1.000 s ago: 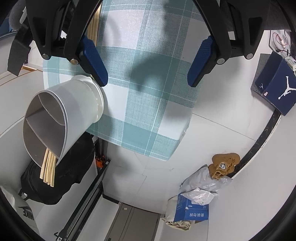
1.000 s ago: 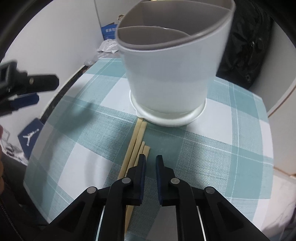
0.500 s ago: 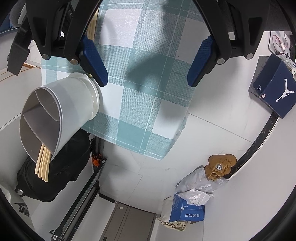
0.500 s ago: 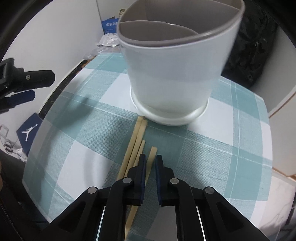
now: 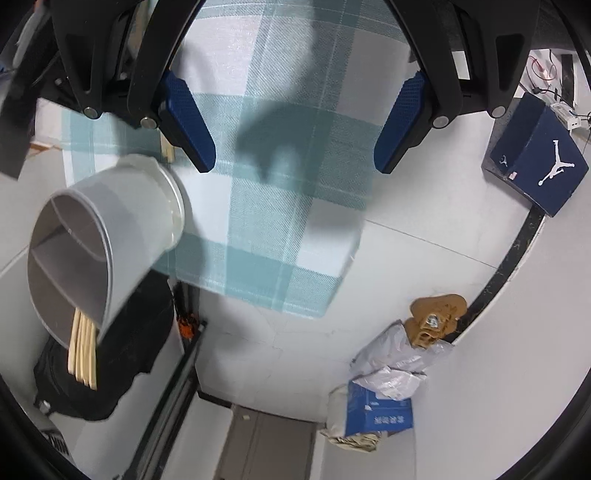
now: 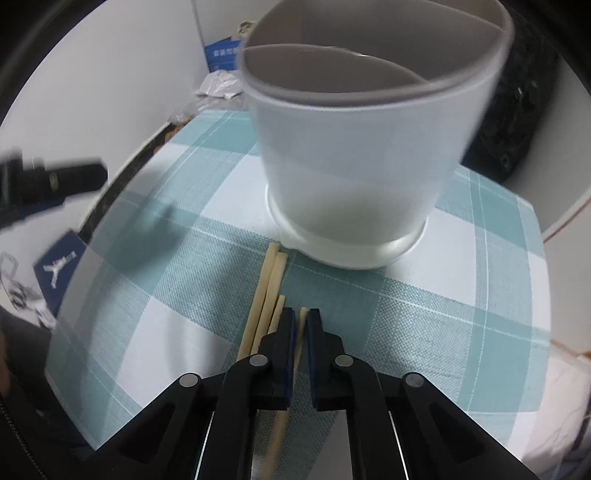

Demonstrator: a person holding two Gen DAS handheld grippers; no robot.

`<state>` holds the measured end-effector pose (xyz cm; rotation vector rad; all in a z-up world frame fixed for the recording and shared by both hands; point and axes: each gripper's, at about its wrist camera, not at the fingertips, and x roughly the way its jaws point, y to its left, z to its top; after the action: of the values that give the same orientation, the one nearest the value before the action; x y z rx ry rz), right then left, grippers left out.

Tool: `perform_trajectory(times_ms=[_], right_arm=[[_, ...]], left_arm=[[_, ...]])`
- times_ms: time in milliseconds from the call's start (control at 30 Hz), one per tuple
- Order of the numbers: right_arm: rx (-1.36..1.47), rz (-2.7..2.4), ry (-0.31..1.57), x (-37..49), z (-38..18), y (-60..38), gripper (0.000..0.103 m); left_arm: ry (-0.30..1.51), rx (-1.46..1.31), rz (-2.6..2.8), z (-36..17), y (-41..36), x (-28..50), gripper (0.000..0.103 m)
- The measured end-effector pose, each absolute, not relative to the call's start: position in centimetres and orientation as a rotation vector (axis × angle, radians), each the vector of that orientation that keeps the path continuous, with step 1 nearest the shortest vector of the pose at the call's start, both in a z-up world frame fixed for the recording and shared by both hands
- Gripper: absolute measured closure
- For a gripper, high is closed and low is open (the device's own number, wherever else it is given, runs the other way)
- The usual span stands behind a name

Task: Organize utensils
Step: 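Close the right tool on a chopstick while the left tool grasps another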

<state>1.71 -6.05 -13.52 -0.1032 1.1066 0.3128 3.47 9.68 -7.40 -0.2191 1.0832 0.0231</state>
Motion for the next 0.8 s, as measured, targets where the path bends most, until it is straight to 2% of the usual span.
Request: perform_trajectory(times_ms=[500,800], right_arm=[[0.465,0.328,0.94,-0.4,-7.9,-17.7,0.099],[0.598,0.296,0.88,-1.3,-7.1,-21.3,0.099]], left_arm=[[1.216,-0.025,-0.121,-10.4,2.6,3.2,0.018],[1.234,0.019,-0.055,-11.6,2.1,3.7,0.018]])
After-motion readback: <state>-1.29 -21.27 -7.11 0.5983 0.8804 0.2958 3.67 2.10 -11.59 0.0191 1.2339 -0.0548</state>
